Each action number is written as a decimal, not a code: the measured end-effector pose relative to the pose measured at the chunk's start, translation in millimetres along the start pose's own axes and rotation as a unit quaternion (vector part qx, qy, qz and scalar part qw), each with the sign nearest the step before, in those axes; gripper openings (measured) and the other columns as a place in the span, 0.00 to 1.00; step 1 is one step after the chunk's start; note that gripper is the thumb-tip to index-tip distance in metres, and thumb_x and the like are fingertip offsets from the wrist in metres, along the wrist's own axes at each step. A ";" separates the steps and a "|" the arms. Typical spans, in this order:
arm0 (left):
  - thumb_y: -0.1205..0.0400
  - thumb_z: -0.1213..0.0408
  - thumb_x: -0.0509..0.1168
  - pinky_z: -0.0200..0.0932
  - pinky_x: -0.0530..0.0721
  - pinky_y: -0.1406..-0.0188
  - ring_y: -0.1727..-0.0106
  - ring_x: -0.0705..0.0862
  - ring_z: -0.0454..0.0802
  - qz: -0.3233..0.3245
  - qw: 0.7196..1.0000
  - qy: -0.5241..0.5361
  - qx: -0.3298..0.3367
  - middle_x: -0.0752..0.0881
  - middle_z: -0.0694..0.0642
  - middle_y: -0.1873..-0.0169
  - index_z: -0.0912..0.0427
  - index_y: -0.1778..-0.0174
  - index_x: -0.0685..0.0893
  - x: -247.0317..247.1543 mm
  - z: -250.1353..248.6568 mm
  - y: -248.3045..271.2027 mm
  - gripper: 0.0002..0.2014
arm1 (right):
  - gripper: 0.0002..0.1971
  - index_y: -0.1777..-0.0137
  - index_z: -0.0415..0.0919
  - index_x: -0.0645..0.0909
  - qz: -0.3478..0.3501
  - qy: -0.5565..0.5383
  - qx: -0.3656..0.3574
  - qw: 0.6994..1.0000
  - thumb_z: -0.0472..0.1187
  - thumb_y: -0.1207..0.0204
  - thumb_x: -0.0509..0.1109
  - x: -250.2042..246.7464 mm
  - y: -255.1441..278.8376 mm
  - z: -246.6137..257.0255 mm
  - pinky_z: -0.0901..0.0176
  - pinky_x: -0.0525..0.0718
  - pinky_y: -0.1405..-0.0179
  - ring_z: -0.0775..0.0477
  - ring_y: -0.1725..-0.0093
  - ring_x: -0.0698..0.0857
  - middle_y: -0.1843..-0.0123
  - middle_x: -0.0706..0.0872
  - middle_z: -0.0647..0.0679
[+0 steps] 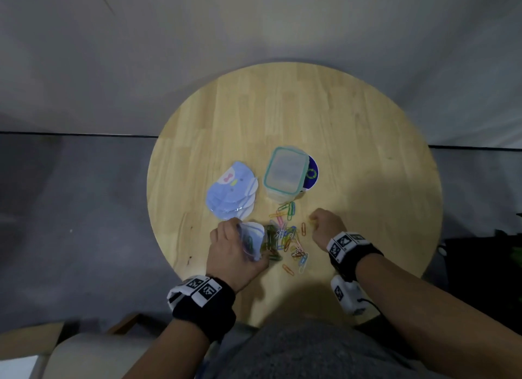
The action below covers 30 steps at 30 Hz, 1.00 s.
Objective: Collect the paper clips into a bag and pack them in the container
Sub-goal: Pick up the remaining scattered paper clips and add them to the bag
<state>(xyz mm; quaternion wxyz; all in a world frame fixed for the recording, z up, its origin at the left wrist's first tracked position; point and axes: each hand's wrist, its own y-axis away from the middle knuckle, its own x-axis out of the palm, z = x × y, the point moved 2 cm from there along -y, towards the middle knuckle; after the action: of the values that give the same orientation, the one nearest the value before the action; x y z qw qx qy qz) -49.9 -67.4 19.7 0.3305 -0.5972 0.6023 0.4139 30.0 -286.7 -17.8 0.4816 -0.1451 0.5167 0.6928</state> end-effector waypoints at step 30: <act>0.47 0.51 0.72 0.46 0.71 0.58 0.58 0.71 0.57 0.024 0.999 0.018 0.019 0.69 0.51 0.59 0.62 0.51 0.73 -2.8 -6.9 2.0 0.32 | 0.22 0.33 0.36 0.75 0.020 0.219 -0.218 0.951 0.29 0.28 0.68 5.9 4.8 -7.2 0.47 0.80 0.43 0.35 0.39 0.79 0.39 0.78 0.38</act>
<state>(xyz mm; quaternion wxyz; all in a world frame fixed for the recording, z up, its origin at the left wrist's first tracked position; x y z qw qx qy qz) -51.0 -72.5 25.4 0.3209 -0.5833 0.6301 0.3998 21.0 -289.9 -22.2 0.2992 -0.3842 0.4487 0.7493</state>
